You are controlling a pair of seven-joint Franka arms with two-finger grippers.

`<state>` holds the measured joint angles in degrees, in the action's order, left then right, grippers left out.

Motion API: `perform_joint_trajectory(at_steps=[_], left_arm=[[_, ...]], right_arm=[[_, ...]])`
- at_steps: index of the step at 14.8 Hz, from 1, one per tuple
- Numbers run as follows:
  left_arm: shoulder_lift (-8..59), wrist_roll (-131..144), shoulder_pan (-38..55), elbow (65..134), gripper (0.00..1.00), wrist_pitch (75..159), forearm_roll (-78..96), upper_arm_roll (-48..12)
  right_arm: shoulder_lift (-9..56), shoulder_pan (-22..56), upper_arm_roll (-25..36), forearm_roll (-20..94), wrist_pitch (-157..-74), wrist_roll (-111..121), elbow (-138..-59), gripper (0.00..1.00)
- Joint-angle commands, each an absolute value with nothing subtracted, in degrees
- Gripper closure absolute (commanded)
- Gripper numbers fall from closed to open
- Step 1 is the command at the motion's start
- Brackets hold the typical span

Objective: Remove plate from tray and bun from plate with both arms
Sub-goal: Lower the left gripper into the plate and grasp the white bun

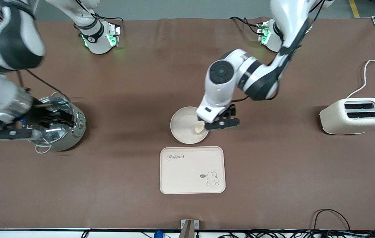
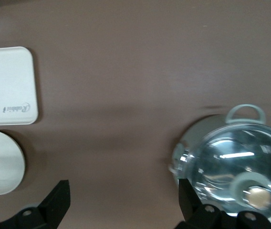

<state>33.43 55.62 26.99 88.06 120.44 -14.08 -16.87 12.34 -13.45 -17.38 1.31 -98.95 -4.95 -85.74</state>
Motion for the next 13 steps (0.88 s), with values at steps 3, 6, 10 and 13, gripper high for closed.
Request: perform_joint_trajectory(at_steps=[3, 6, 10, 13], left_arm=[[40.2, 62.8, 28.7, 85.3, 0.01, 127.6, -15.8, -16.6], [43.3, 65.7, 31.3, 85.3, 0.02, 132.4, -17.1, -15.8], [47.1, 68.0, 31.5, 85.6, 0.02, 134.3, -24.1, -15.6], [48.0, 67.9, 31.3, 85.9, 0.02, 134.3, -27.9, -15.6]], right_arm=[[3.9, -20.7, -16.5, 0.1, -88.5, 0.1, -85.8, 0.00], [-3.0, -14.2, -8.0, 0.1, -82.1, 1.3, -85.9, 0.00], [-2.7, -8.6, -3.7, -0.7, -84.0, 1.2, -86.1, 0.00], [-2.8, -5.4, -2.7, -1.1, -88.1, 1.3, -88.4, 0.00]])
